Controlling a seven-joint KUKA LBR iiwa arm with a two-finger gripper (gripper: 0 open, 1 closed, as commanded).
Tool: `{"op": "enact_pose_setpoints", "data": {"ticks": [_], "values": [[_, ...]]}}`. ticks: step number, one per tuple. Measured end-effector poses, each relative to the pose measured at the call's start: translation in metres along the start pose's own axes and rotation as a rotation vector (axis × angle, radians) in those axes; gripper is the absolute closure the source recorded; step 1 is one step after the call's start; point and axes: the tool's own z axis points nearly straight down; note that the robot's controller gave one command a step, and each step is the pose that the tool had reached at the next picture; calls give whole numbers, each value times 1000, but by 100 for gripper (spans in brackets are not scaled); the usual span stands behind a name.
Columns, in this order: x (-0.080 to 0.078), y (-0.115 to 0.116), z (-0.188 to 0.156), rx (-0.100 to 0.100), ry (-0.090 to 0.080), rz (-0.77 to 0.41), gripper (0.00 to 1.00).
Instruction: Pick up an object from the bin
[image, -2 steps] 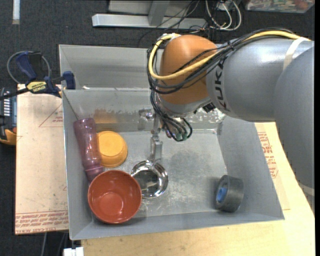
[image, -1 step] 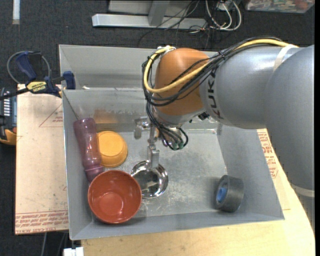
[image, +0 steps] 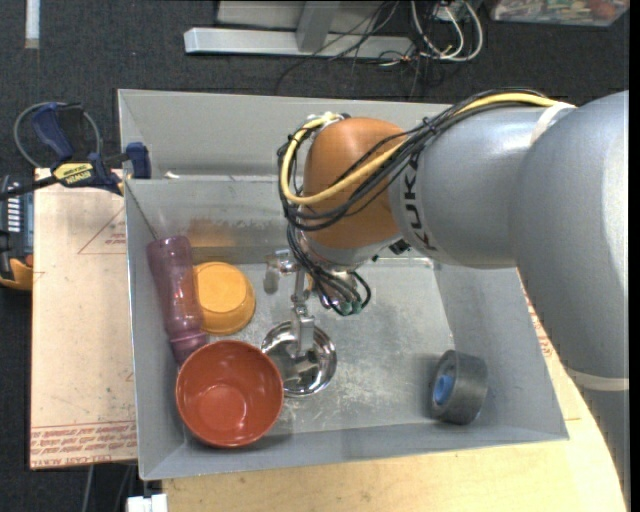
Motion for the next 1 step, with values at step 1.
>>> {"op": "enact_pose_setpoints", "data": {"ticks": [1], "values": [[2,-41,63,0,-2,-229,0]]}}
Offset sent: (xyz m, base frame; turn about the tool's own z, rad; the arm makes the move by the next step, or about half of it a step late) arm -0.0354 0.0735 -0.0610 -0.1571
